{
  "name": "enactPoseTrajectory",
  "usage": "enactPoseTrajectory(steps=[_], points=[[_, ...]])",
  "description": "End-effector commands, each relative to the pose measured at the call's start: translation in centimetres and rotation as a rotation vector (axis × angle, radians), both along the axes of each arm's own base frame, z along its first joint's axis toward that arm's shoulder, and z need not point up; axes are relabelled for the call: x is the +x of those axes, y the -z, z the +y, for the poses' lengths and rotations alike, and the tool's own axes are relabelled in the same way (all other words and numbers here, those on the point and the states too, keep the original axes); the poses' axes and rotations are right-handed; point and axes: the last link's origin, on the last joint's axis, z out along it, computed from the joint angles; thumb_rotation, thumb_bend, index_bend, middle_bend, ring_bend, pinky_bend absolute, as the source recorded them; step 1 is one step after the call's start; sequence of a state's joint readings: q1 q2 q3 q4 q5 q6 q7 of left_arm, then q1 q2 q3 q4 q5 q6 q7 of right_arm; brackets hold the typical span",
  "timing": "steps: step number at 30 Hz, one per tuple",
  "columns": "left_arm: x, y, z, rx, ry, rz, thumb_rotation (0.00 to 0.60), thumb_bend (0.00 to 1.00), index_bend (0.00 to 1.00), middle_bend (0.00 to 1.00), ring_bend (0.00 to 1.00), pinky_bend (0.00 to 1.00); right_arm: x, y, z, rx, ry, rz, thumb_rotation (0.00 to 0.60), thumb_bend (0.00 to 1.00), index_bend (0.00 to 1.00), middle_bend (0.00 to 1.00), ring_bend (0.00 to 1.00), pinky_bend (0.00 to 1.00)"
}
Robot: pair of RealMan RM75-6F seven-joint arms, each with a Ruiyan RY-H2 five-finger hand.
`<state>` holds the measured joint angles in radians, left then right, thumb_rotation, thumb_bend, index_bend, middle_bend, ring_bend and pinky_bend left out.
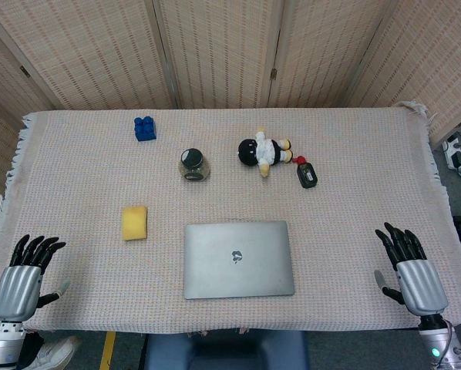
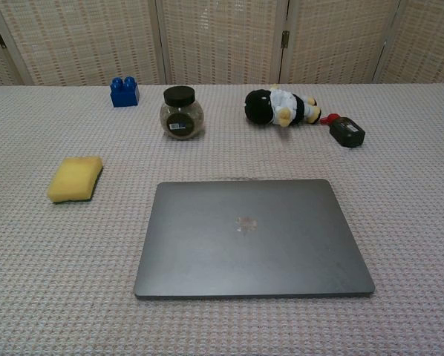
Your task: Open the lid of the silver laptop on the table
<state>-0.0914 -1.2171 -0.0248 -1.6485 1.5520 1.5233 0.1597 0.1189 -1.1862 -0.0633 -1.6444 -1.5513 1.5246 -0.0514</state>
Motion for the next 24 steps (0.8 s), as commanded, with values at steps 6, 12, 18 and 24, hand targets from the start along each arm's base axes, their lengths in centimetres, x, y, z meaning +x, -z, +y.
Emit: enactPoseTrajectory(steps=[6, 12, 18, 24], points=[[-0.1, 0.4, 0.4, -0.008, -0.019, 0.008, 0.600, 0.28, 0.25, 0.22, 0.13, 0.00, 0.2, 0.5, -0.3, 0.028, -0.023, -0.014, 0.600, 0.46, 0.00, 0.00, 0.02, 0.00], [0.1, 0.4, 0.1, -0.020, 0.001, 0.003, 0.600, 0.28, 0.25, 0.22, 0.13, 0.00, 1.9, 1.6, -0.7, 0.101, -0.117, -0.016, 0.600, 0.47, 0.00, 0.00, 0.02, 0.00], [0.3, 0.3, -0.4, -0.037, 0.042, 0.005, 0.600, 0.28, 0.26, 0.22, 0.14, 0.00, 5.1, 4.8, -2.1, 0.251, -0.242, -0.014, 0.600, 0.46, 0.00, 0.00, 0.02, 0.00], [0.6, 0.6, -1.1, -0.071, 0.075, 0.011, 0.600, 0.28, 0.26, 0.22, 0.14, 0.00, 8.2, 9.1, -4.0, 0.395, -0.342, -0.002, 0.600, 0.46, 0.00, 0.00, 0.03, 0.00]])
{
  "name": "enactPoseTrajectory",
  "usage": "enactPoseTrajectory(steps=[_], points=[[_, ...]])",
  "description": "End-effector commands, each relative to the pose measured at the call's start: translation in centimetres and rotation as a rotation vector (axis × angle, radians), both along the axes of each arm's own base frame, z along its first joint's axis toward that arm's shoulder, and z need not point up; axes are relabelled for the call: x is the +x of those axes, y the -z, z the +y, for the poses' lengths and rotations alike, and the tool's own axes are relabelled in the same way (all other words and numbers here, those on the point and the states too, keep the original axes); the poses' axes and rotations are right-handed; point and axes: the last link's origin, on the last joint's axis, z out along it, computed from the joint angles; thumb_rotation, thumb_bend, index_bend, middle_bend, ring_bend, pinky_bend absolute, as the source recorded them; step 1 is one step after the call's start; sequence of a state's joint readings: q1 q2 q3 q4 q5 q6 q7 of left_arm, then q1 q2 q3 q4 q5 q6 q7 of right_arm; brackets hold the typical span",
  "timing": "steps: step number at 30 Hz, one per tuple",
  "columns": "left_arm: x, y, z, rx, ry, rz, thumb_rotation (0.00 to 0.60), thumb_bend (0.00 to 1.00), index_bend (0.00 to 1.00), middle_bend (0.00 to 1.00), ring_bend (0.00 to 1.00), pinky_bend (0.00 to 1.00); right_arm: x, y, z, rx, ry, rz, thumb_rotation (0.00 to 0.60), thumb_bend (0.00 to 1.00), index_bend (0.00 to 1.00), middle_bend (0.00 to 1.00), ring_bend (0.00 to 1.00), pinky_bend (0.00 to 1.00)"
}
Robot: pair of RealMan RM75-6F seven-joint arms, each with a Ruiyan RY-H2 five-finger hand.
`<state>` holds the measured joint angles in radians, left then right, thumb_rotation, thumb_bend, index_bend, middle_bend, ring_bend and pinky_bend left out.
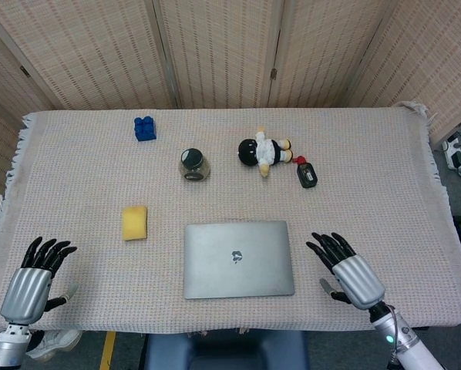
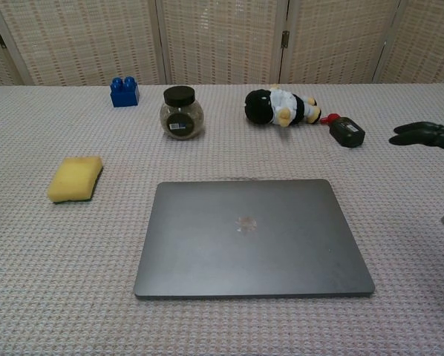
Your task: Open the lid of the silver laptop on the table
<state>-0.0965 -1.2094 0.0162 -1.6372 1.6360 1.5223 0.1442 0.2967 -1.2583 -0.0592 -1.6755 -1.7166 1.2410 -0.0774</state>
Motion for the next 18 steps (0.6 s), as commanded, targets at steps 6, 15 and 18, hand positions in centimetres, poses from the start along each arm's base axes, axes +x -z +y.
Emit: enactPoseTrajectory(steps=[6, 15, 18], points=[[0.1, -0.1, -0.7, -0.011, 0.015, -0.011, 0.600, 0.28, 0.26, 0.22, 0.14, 0.00, 5.6, 6.2, -2.1, 0.176, -0.165, 0.016, 0.600, 0.45, 0.00, 0.00, 0.03, 0.00], [-0.1, -0.3, -1.3, -0.014, 0.014, -0.023, 0.600, 0.28, 0.26, 0.22, 0.14, 0.00, 8.4, 11.2, -2.9, 0.258, -0.255, 0.077, 0.600, 0.43, 0.00, 0.00, 0.00, 0.00], [-0.4, -0.3, -1.4, -0.018, 0.004, -0.020, 0.600, 0.28, 0.26, 0.22, 0.14, 0.00, 8.9, 12.3, -3.1, 0.266, -0.277, 0.092, 0.600, 0.43, 0.00, 0.00, 0.00, 0.00]])
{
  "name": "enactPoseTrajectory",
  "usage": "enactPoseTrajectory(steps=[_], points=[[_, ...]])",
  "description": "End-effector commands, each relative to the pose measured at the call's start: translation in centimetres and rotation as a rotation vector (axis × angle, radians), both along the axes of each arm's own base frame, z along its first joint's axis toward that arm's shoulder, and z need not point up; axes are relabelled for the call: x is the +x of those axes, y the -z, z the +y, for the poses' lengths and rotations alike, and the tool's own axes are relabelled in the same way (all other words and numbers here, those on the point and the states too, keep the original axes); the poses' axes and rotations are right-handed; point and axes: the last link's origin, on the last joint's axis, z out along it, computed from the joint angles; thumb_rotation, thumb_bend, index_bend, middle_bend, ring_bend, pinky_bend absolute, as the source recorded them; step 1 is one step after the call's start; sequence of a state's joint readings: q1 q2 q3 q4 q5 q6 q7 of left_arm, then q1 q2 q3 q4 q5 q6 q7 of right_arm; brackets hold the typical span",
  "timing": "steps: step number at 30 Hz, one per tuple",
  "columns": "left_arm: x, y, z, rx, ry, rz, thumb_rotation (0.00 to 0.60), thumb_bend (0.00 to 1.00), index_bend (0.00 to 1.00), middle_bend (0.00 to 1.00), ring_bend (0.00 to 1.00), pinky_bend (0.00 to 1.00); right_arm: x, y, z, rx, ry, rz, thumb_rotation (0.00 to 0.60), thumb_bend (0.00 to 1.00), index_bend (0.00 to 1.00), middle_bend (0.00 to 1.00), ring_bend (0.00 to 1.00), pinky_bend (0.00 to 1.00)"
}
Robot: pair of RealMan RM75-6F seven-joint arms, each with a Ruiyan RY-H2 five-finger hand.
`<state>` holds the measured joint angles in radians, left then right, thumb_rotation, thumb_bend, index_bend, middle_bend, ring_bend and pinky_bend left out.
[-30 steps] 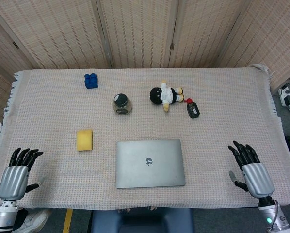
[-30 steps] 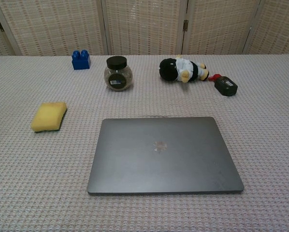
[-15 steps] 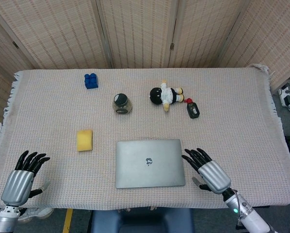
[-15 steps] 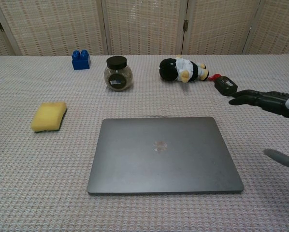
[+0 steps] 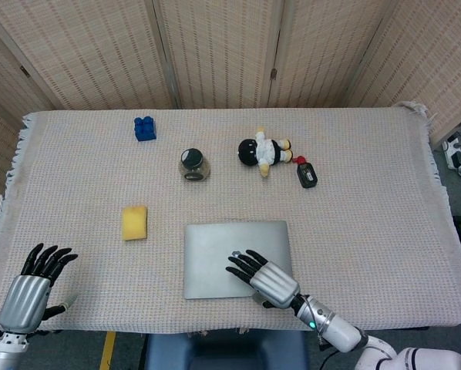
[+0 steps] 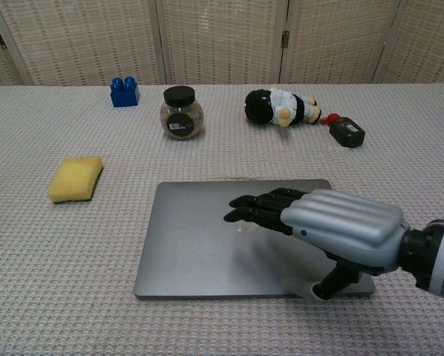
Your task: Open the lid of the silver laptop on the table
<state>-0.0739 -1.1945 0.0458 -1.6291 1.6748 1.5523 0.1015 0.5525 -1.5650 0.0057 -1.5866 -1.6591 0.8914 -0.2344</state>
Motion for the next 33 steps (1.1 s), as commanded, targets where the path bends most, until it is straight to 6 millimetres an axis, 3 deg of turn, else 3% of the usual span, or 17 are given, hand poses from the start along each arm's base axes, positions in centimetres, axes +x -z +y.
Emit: enactPoseTrajectory(steps=[1, 17, 33], points=[[-0.2, 0.0, -0.1, -0.006, -0.008, 0.001, 0.600, 0.28, 0.26, 0.22, 0.14, 0.00, 0.6, 1.2, -0.4, 0.004, -0.029, 0.024, 0.600, 0.43, 0.00, 0.00, 0.00, 0.00], [-0.6, 0.1, -0.2, -0.005, -0.023, -0.013, 0.600, 0.28, 0.26, 0.22, 0.13, 0.00, 1.4, 3.5, -0.1, 0.029, -0.072, 0.068, 0.600, 0.37, 0.00, 0.00, 0.00, 0.00], [-1.1, 0.0, -0.2, 0.001, -0.036, -0.016, 0.600, 0.28, 0.26, 0.22, 0.14, 0.00, 2.2, 3.9, -1.1, -0.003, -0.086, 0.079, 0.600, 0.36, 0.00, 0.00, 0.00, 0.00]])
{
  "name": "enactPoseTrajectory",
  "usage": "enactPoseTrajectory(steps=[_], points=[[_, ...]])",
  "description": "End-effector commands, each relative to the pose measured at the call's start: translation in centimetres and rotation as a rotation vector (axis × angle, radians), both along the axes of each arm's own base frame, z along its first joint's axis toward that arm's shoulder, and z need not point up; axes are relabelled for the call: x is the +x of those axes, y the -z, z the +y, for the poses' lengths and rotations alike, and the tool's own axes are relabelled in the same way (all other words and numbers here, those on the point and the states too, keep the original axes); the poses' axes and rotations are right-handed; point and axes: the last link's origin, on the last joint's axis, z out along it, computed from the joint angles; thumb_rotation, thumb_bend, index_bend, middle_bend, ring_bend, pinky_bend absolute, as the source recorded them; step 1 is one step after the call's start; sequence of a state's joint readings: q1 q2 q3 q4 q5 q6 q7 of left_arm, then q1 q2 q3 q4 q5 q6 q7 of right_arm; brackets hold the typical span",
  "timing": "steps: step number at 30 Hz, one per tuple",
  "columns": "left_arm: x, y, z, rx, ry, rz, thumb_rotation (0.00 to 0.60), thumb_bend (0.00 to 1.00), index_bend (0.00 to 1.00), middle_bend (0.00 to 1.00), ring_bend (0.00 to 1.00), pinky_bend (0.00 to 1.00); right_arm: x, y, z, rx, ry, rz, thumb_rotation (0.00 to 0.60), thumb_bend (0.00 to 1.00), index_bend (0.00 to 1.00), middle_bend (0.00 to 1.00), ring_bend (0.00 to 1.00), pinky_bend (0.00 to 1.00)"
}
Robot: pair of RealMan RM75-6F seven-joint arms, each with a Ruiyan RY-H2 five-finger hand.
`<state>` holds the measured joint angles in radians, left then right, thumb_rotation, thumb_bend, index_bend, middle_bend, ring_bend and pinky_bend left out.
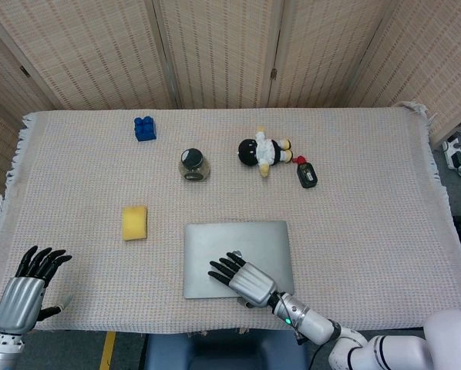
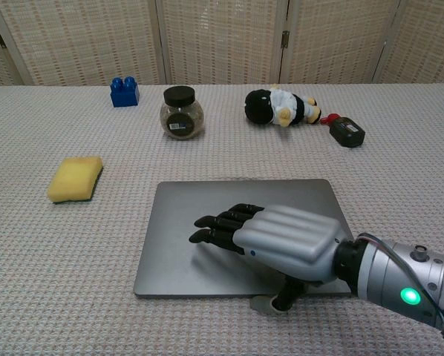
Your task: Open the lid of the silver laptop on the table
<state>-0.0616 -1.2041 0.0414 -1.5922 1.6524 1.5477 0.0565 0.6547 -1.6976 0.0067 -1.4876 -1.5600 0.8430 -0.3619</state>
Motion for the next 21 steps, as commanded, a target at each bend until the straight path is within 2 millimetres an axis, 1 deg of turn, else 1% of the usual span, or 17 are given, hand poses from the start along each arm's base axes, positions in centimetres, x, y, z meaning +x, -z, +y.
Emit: enactPoseTrajectory(steps=[1, 9, 10, 12, 14, 21], points=[[0.0, 0.0, 0.0, -0.001, 0.000, 0.000, 0.600, 0.28, 0.26, 0.22, 0.13, 0.00, 0.0, 0.0, -0.1, -0.003, 0.000, 0.001, 0.600, 0.36, 0.00, 0.00, 0.00, 0.00], [-0.1, 0.2, 0.1, -0.006, 0.003, -0.001, 0.600, 0.28, 0.26, 0.22, 0.14, 0.00, 0.2, 0.3, -0.3, -0.015, -0.028, 0.018, 0.600, 0.37, 0.00, 0.00, 0.00, 0.00], [-0.2, 0.2, 0.1, -0.007, 0.003, -0.001, 0.600, 0.28, 0.26, 0.22, 0.14, 0.00, 0.3, 0.3, -0.3, -0.022, -0.041, 0.025, 0.600, 0.38, 0.00, 0.00, 0.00, 0.00], [-0.2, 0.4, 0.2, -0.017, 0.002, -0.005, 0.600, 0.28, 0.26, 0.22, 0.14, 0.00, 0.4, 0.3, -0.3, -0.029, -0.052, 0.030, 0.600, 0.45, 0.00, 0.00, 0.00, 0.00], [-0.4, 0.7, 0.3, -0.021, 0.002, -0.007, 0.600, 0.28, 0.26, 0.22, 0.14, 0.00, 0.6, 0.2, -0.4, -0.038, -0.058, 0.032, 0.600, 0.49, 0.00, 0.00, 0.00, 0.00], [-0.6, 1.3, 0.5, -0.047, 0.014, -0.031, 0.600, 0.28, 0.26, 0.22, 0.14, 0.00, 0.9, 0.0, -0.8, -0.067, -0.081, 0.064, 0.600, 0.49, 0.00, 0.00, 0.00, 0.00]])
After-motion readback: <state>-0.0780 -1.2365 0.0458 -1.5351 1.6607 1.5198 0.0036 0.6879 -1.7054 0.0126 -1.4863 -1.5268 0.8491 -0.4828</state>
